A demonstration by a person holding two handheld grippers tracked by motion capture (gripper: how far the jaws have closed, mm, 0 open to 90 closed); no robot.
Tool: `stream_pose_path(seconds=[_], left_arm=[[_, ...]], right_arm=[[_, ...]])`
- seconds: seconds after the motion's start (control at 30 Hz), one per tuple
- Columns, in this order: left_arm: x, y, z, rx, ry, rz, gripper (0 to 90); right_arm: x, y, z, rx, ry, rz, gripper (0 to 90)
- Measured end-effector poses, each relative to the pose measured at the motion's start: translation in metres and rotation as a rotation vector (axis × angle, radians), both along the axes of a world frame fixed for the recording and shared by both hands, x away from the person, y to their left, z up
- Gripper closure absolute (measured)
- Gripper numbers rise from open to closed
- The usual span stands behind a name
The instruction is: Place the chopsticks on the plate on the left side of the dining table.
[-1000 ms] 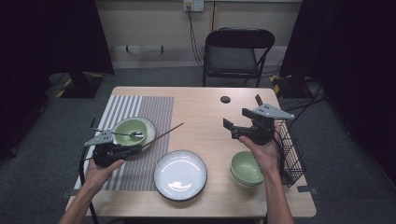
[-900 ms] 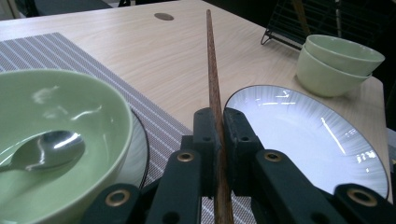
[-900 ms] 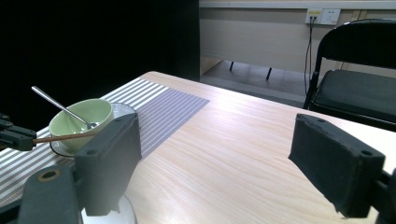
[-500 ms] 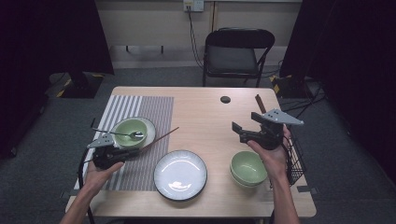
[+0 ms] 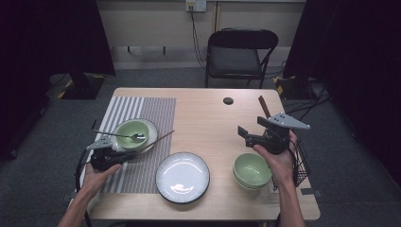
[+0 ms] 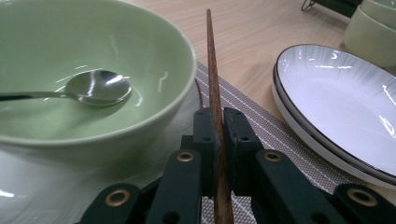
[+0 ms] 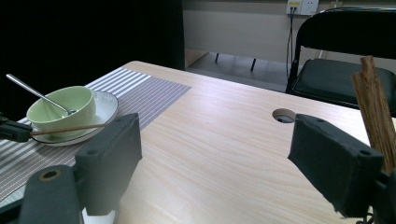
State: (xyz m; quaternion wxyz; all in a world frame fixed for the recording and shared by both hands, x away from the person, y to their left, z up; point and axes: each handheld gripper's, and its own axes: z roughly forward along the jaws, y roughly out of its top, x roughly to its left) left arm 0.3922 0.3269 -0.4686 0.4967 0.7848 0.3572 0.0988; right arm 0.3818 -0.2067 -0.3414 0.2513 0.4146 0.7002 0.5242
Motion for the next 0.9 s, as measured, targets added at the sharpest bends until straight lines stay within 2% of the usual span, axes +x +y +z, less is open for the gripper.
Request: stream_pose_path(seconds=[0.1, 0.17, 0.47, 0.67, 0.77, 0.9], left_arm=[[0.001, 0.003, -0.001, -0.009, -0.001, 0.01, 84.5], [0.001, 0.003, -0.002, 0.017, 0.001, 0.014, 84.5], [0.003, 0.009, -0.008, 0.049, 0.019, 0.005, 84.4], [0.004, 0.01, -0.012, 0.029, 0.023, 0.013, 84.3], [0.005, 0.011, -0.012, 0.043, 0.015, 0.024, 84.3], [0.008, 0.014, -0.015, 0.018, 0.029, 0.037, 84.3]], right_arm=[[0.0, 0.0, 0.0, -0.002, 0.0, 0.0, 15.9], [0.0, 0.001, -0.001, -0.005, 0.003, 0.002, 15.9], [0.0, 0.0, -0.001, -0.004, 0.002, -0.001, 15.9], [0.0, -0.001, -0.001, -0.003, 0.004, -0.002, 15.9], [0.001, -0.002, -0.001, -0.002, 0.0, -0.007, 15.9], [0.001, -0.002, 0.0, 0.0, 0.0, -0.004, 15.9]])
